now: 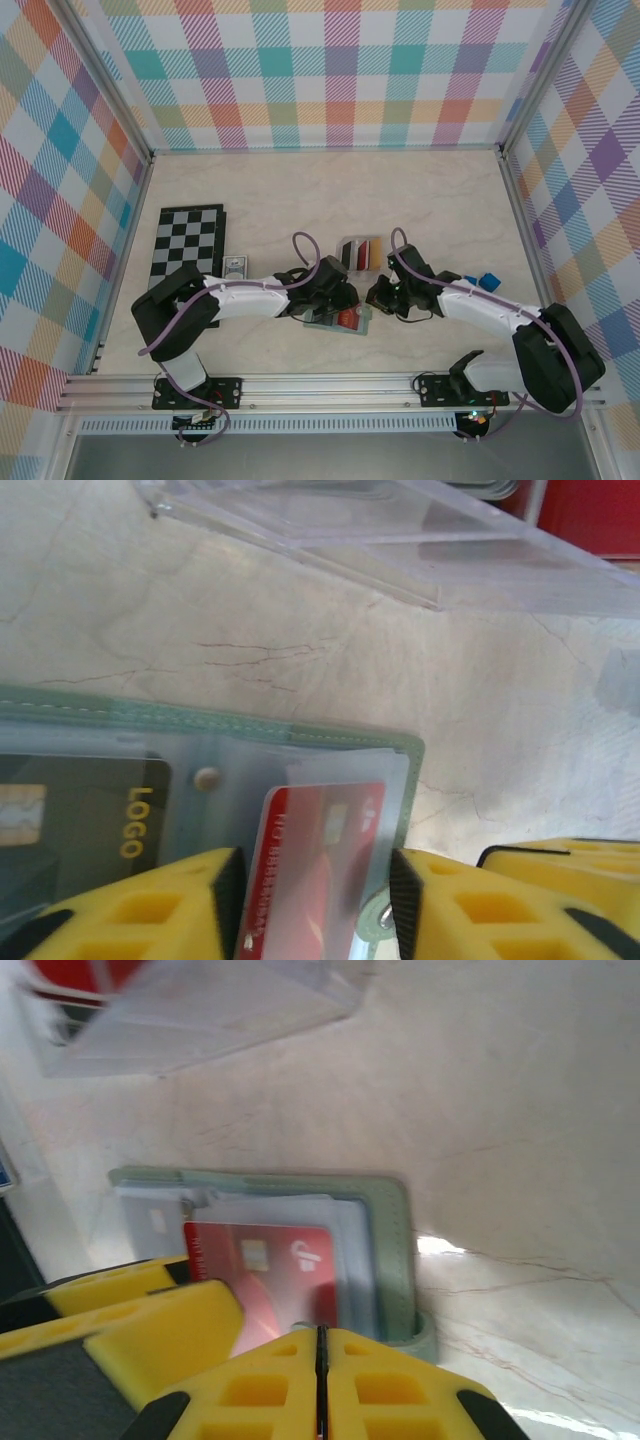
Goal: Put the credit cards into the card holder
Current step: Insert the credit card into the card slot.
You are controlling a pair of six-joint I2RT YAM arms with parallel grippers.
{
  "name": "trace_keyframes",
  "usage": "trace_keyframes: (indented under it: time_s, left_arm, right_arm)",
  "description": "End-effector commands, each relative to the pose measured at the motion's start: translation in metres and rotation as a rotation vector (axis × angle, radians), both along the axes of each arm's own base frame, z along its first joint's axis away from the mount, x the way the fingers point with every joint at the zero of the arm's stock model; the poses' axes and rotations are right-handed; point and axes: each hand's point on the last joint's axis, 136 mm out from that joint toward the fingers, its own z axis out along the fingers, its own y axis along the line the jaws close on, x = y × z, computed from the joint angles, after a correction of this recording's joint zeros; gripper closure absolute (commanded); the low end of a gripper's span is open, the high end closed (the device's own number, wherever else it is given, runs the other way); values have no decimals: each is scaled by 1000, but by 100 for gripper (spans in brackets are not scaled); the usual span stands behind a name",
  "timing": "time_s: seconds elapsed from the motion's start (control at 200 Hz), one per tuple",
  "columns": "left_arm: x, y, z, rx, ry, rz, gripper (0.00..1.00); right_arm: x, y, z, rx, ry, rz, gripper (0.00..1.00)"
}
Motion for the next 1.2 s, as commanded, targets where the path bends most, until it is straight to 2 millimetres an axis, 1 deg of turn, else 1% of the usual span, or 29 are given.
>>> trace_keyframes:
  time_s: [0.0, 0.04, 0.075, 0.17, 0.24, 0.265, 0.28, 0.295, 0.355, 0.415, 0.51, 0.63, 0.715, 0.89, 1.095, 1.195]
  left_arm:
    - [-3, -4, -6, 26, 9, -6, 60]
    - [-3, -4, -6, 29, 10, -5, 52]
    - [-3, -3, -5, 29, 9, -6, 47]
    - [-2, 5, -2, 79, 2, 3, 42]
    - [-1, 8, 6, 83, -26, 6, 38]
    - [0, 10, 8, 84, -33, 9, 36]
    - [0, 10, 9, 86, -36, 9, 31]
    - [0, 11, 11, 89, -40, 8, 29]
    - [2, 13, 17, 106, -56, 3, 27]
    - [2, 12, 21, 109, -71, -8, 27]
    - [1, 13, 20, 115, -64, -6, 29]
    - [-2, 21, 13, 172, -30, 6, 30]
    - [-3, 17, 10, 153, -24, -7, 37]
    - [-9, 10, -1, 140, 15, -33, 37]
    - [-10, 16, -8, 185, 32, -20, 36]
    - [-11, 12, -8, 169, 34, -31, 41]
  right_arm:
    - [-9, -11, -16, -70, 64, -22, 91]
    - [-10, -9, -16, -62, 66, -16, 90]
    - [-9, -8, -17, -62, 69, -12, 90]
    - [-8, -10, -19, -81, 71, -12, 88]
    - [-8, -13, -21, -105, 70, -8, 87]
    - [-7, -13, -21, -109, 68, -5, 87]
    - [-7, -13, -21, -112, 69, -3, 87]
    - [-7, -13, -21, -114, 69, -1, 87]
    - [-6, -13, -21, -119, 67, 4, 86]
    - [-5, -12, -20, -114, 61, 11, 86]
    - [-4, -9, -18, -102, 53, 17, 86]
    - [-3, -2, -17, -73, 53, 43, 86]
    - [-3, 3, -18, -55, 62, 55, 86]
    - [-2, 5, -18, -45, 66, 61, 86]
    - [-2, 11, -20, -25, 79, 75, 86]
    - [-2, 14, -20, -13, 79, 83, 87]
